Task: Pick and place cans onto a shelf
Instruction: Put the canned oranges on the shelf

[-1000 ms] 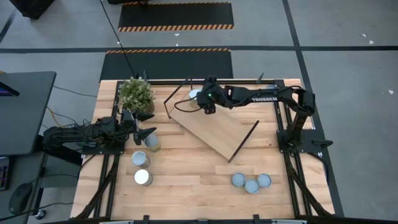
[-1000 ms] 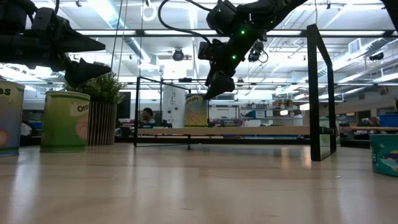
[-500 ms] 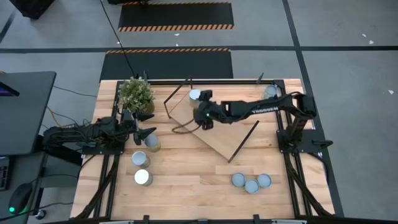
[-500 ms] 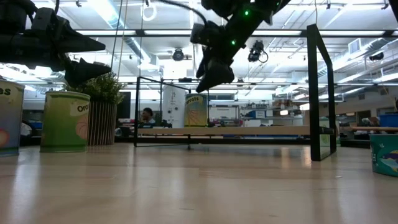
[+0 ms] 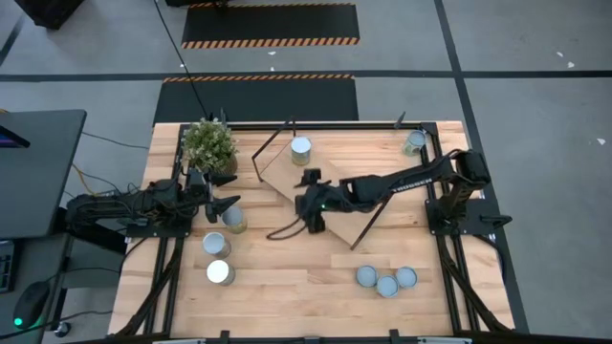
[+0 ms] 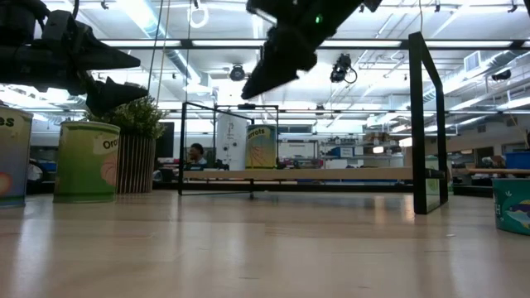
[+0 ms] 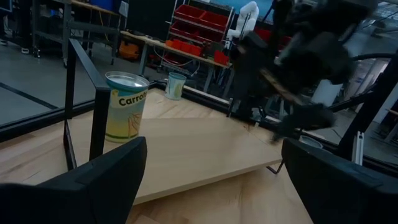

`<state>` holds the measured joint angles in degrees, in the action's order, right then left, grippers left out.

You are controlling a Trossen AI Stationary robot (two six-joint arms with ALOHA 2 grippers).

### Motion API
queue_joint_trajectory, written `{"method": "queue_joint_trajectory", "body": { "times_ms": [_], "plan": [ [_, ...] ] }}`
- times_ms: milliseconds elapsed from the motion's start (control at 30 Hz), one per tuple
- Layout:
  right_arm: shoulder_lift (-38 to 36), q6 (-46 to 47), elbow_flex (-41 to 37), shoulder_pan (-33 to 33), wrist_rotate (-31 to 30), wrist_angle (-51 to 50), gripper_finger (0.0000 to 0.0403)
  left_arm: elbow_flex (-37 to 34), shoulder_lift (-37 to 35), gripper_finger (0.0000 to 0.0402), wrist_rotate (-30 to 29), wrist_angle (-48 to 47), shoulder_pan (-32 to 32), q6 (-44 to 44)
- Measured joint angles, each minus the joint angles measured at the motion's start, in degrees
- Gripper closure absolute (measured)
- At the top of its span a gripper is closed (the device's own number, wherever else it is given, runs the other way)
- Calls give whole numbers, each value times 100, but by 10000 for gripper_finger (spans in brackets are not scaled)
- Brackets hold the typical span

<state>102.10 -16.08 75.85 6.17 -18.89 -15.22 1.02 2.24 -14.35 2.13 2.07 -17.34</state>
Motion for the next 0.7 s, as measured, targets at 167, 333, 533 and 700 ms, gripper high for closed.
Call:
{"method": "queue_joint_trajectory", "body": {
  "times_ms": [167,333,533,700],
  "plan": [
    [0,538,0,329,248,177,30,0,0,24,59,14,-4,0],
    [0,669,2,600,189,309,30,-20,-1,24,676,533,-7,9],
    [0,605,2,760,42,384,30,-15,0,24,951,645,-4,396],
    [0,546,2,758,31,385,30,-15,2,24,840,1260,-4,655]
  ]
}}
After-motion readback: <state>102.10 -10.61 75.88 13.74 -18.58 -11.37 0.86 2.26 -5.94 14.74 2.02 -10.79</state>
